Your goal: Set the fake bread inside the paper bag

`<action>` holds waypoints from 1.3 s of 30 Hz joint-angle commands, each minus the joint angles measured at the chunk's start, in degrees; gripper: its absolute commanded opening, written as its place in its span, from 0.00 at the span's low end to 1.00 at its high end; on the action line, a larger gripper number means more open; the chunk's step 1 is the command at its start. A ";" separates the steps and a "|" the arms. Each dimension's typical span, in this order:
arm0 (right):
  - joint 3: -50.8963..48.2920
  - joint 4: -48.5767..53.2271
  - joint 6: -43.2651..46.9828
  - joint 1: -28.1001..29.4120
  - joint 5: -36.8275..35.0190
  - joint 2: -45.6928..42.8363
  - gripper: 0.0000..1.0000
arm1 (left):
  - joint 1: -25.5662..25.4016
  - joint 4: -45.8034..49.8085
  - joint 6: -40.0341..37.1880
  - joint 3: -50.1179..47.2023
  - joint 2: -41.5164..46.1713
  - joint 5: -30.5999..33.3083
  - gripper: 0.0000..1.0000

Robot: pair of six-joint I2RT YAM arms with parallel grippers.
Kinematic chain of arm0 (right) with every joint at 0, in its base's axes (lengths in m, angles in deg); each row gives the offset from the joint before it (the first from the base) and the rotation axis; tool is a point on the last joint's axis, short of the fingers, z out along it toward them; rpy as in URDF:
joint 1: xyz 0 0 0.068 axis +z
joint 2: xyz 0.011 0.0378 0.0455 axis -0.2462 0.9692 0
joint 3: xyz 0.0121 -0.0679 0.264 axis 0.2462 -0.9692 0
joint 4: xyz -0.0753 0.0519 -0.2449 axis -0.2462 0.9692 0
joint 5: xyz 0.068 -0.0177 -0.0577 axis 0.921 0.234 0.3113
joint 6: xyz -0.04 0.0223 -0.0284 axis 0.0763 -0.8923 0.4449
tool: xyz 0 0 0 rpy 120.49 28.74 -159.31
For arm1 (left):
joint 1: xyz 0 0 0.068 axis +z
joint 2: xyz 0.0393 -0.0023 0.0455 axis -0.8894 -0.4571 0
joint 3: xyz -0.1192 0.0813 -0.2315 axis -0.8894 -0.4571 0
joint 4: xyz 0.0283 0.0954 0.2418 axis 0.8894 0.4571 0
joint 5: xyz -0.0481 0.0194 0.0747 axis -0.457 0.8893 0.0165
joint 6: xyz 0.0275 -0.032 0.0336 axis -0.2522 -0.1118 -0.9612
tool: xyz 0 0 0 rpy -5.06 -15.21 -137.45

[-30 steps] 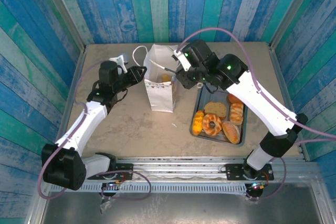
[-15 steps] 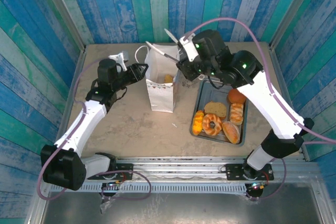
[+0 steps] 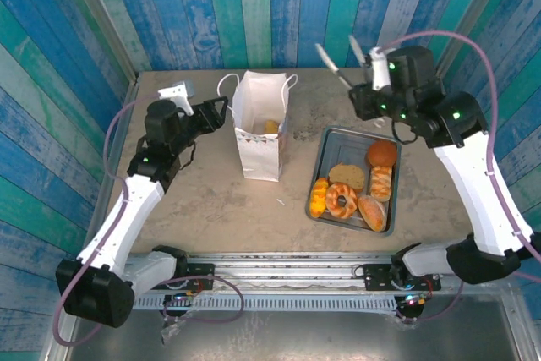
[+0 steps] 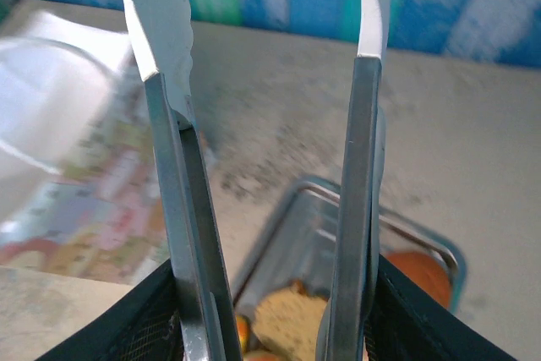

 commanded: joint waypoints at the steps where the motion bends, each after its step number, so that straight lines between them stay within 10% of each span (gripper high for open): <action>1: -6.20 3.21 -2.05 -4.67 2.16 -2.52 0.53 | -0.10 -2.95 -2.44 -1.93 3.01 4.18 0.83; 12: -30.53 5.60 -0.28 -20.42 3.56 -7.99 0.54 | 0.02 -6.80 -8.01 -6.17 6.17 6.58 0.95; 39: -36.23 0.78 0.50 -22.22 5.57 3.68 0.60 | 0.07 -6.28 -10.13 -8.66 8.92 8.96 0.94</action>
